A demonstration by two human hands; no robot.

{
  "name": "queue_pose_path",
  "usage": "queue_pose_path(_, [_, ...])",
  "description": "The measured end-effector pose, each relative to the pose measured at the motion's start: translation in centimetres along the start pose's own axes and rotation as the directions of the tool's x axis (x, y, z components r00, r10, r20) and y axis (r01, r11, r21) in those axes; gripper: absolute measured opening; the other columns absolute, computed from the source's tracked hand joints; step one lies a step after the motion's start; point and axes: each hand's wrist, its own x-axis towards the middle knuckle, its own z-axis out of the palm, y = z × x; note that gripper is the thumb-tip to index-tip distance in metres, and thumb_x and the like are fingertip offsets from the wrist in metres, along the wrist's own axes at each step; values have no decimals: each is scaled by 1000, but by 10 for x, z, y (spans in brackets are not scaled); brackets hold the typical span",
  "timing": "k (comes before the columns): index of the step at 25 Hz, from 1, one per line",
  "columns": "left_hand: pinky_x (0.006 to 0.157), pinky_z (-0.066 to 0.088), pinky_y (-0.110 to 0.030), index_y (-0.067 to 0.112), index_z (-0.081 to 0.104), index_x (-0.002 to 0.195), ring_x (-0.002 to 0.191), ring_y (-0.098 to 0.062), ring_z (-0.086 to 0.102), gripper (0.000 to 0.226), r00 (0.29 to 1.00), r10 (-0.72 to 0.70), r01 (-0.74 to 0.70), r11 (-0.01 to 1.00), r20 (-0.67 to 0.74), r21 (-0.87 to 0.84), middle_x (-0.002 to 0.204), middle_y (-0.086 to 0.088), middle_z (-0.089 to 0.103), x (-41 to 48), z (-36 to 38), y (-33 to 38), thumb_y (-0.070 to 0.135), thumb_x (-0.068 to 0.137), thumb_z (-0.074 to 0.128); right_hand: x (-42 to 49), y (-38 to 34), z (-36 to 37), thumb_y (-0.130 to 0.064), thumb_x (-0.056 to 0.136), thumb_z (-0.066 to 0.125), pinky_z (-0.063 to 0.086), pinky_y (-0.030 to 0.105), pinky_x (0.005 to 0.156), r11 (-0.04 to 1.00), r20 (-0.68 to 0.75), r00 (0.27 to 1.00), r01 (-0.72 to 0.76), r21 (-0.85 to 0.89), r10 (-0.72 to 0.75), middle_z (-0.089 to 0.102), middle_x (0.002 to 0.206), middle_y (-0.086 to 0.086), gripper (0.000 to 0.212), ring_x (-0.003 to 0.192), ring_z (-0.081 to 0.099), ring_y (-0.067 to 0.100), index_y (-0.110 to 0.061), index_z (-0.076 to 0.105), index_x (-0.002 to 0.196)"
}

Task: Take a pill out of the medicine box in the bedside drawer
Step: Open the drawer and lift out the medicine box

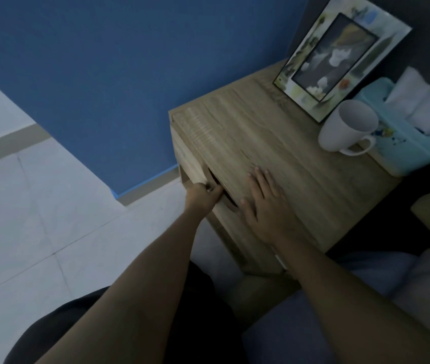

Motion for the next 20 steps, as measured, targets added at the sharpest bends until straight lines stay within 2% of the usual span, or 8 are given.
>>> queue_pose_path(3, [66, 49, -24, 3, 64, 95, 87, -22, 66, 38, 999, -38, 38, 999, 29, -13, 97, -12, 69, -14, -19, -18, 39, 86, 57, 0, 0, 0, -50, 94, 15, 9, 43, 116, 1000, 17, 1000, 13, -10, -13, 7, 159, 2, 63, 146, 0, 18, -19, 8, 147])
queue_pose_path(7, [86, 56, -38, 9, 65, 87, 86, -22, 69, 32, 997, -79, 78, 997, 8, 28, 93, -11, 72, -30, -51, -54, 40, 85, 56, 0, 1, -3, -49, 93, 16, 15, 46, 117, 1000, 32, 999, 12, -23, -11, 11, 159, 6, 63, 146, 6, 21, -17, 12, 147])
queue_pose_path(11, [84, 57, -37, 9, 66, 83, 78, -20, 70, 34, 992, -120, 121, 991, -32, 51, 88, -11, 74, -49, -77, -86, 41, 84, 55, -2, -3, -4, -43, 96, 22, 13, 44, 117, 998, 28, 1000, 5, -63, -4, 12, 159, 8, 59, 146, 7, 22, -15, 15, 147])
queue_pose_path(13, [82, 57, -35, 7, 66, 87, 76, -19, 69, 35, 988, -150, 152, 986, -41, 62, 88, -10, 74, -56, -87, -99, 40, 84, 54, -1, -3, -5, -42, 97, 22, 11, 44, 117, 996, 38, 999, -7, -85, 10, 10, 159, 7, 58, 146, 5, 22, -16, 13, 148])
queue_pose_path(16, [84, 55, -35, 2, 64, 107, 85, -21, 67, 48, 982, -185, 186, 979, -23, 77, 92, -7, 70, -69, -95, -104, 43, 85, 54, 1, -8, -6, -42, 98, 22, 13, 44, 117, 992, 61, 997, -27, -126, 35, 11, 159, 7, 57, 146, 6, 23, -16, 11, 148])
queue_pose_path(17, [84, 53, -35, 2, 60, 115, 91, -23, 66, 54, 985, -154, 161, 982, -81, 98, 99, -8, 69, -72, -96, -103, 47, 85, 55, 0, -12, -6, -40, 98, 24, 15, 45, 116, 990, 41, 997, -53, -130, 59, 14, 158, 9, 57, 146, 10, 24, -14, 13, 147])
queue_pose_path(18, [83, 50, -34, 4, 55, 122, 99, -26, 63, 60, 976, -95, 117, 988, -198, 103, 108, -10, 66, -76, -98, -99, 50, 84, 55, -4, -17, -6, -37, 98, 26, 18, 45, 116, 988, -10, 996, -89, -130, 88, 19, 157, 11, 56, 144, 15, 25, -12, 16, 146])
queue_pose_path(20, [88, 47, -36, 9, 46, 128, 112, -27, 55, 61, 872, 79, -48, 996, -483, 76, 124, -13, 57, -79, -106, -85, 50, 84, 54, -19, -38, 0, -33, 96, 34, 28, 44, 111, 984, -142, 981, -147, -98, 132, 34, 150, 15, 52, 138, 32, 27, -9, 28, 142])
